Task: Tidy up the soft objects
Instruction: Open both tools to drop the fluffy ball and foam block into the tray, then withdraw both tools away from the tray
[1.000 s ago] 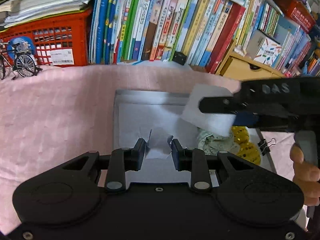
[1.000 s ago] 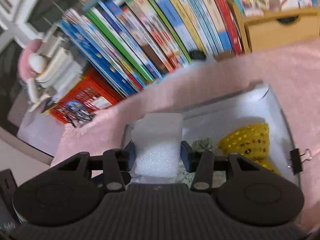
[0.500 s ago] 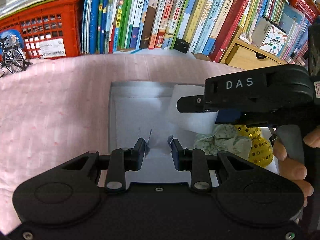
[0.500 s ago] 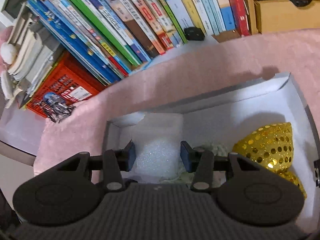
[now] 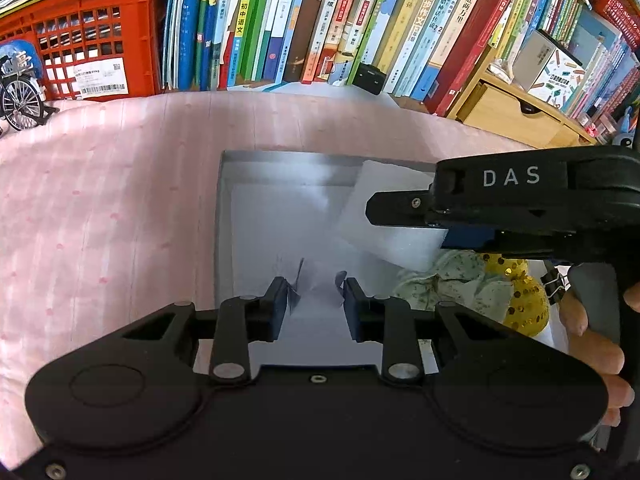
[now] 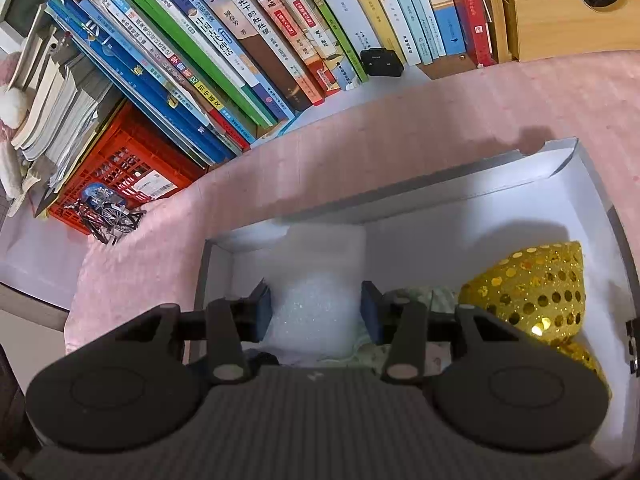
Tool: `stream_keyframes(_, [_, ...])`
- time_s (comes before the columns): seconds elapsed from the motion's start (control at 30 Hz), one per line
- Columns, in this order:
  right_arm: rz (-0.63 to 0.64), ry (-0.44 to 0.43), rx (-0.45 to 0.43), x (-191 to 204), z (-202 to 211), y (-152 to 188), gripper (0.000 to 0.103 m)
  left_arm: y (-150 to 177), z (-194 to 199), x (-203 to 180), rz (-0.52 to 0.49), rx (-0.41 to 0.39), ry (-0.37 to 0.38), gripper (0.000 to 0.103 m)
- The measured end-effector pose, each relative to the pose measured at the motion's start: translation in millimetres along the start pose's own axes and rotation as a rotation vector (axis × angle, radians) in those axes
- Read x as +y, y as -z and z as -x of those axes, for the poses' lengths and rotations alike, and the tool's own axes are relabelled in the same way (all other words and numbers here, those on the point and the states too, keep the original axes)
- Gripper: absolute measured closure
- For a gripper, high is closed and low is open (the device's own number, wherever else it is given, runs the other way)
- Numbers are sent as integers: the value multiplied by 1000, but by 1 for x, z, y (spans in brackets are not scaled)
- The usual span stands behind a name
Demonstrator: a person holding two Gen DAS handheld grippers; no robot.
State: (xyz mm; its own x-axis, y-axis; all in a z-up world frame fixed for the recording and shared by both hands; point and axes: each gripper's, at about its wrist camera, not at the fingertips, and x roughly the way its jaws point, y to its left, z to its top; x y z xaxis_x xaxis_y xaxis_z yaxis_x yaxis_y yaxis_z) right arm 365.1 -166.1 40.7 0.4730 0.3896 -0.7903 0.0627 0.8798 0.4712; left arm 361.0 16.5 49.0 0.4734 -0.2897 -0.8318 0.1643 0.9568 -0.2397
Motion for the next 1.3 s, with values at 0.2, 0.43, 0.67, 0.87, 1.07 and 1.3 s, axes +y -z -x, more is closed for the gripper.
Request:
stream_keyframes(0.2, [-17,-18,-3,-3,4,3,40,0,8,-2,-8,-6,8,56])
stream_keyframes(0.43, [0,-26,-24,2,22,4,30,4,36,-5,-49,-53,-15,45])
stream_keyframes(0.67, [39,-44,-63,10,52,10,27,13,70,-7,-54,-113,-19,37])
stream_keyframes(0.87, [150,-45,-117,21,88,30,25,34,105,-16,-85,-181,-16,29])
stream_keyframes(1.07, [288,-26,-210,28,129,62,23,60,141,-28,-127,-253,15,26])
stream_keyframes(1.3, [400,-58,-312,26,172,103,21,100,176,-34,-166,-338,17,20])
